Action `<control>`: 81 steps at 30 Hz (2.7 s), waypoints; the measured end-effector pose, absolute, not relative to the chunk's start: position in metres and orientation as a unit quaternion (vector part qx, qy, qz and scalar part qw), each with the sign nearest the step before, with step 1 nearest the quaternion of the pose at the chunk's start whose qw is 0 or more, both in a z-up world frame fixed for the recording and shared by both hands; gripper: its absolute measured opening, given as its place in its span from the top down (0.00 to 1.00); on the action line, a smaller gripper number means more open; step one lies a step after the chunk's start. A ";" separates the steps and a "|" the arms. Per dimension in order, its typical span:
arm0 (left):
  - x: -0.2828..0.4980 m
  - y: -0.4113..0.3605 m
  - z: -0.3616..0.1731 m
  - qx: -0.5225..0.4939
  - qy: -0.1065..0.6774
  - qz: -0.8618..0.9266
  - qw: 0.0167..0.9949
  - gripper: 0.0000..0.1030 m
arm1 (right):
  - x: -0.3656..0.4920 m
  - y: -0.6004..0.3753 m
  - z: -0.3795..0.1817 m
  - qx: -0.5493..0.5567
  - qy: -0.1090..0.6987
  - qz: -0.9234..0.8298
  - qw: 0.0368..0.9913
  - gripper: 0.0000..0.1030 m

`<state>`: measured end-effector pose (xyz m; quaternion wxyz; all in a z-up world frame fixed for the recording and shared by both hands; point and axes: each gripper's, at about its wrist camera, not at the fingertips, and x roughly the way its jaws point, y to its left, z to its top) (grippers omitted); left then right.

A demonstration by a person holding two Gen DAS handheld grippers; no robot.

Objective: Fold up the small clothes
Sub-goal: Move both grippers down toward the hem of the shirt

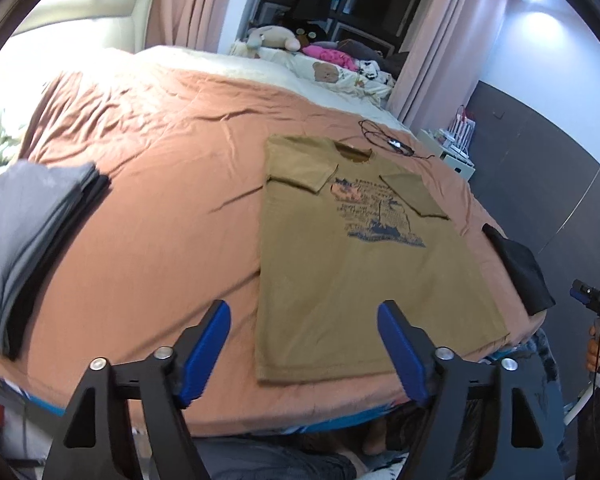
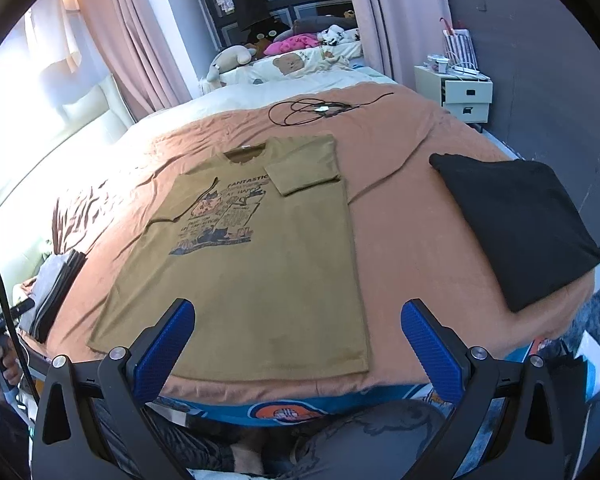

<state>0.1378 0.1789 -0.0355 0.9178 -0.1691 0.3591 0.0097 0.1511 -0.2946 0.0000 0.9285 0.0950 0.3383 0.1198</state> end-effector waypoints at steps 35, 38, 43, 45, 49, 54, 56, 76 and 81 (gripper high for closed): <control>0.158 0.213 -0.179 -0.385 0.436 -0.015 0.813 0.53 | 0.202 -0.348 -0.123 0.269 0.406 0.129 0.864 0.23; 0.160 0.213 -0.186 -0.407 0.437 -0.018 0.802 0.53 | 0.208 -0.351 -0.130 0.281 0.416 0.136 0.854 0.23; 0.158 0.215 -0.189 -0.434 0.430 -0.019 0.791 0.53 | 0.215 -0.356 -0.144 0.302 0.426 0.131 0.843 0.23; 0.159 0.216 -0.190 -0.442 0.428 -0.019 0.788 0.53 | 0.217 -0.360 -0.150 0.311 0.429 0.131 0.838 0.31; 0.160 0.214 -0.191 -0.453 0.422 -0.018 0.785 0.53 | 0.217 -0.369 -0.157 0.353 0.424 0.146 0.821 0.39; 0.163 0.202 -0.185 -0.436 0.423 -0.027 0.794 0.53 | 0.212 -0.372 -0.167 0.390 0.418 0.174 0.802 0.49; 0.164 0.198 -0.182 -0.424 0.427 -0.027 0.798 0.53 | 0.211 -0.375 -0.168 0.396 0.416 0.178 0.799 0.49; 0.177 0.195 -0.189 -0.435 0.411 0.029 0.801 0.66 | 0.223 -0.361 -0.168 0.389 0.411 0.137 0.813 0.52; 0.179 0.199 -0.192 -0.438 0.408 0.041 0.800 0.71 | 0.223 -0.363 -0.168 0.395 0.409 0.123 0.813 0.60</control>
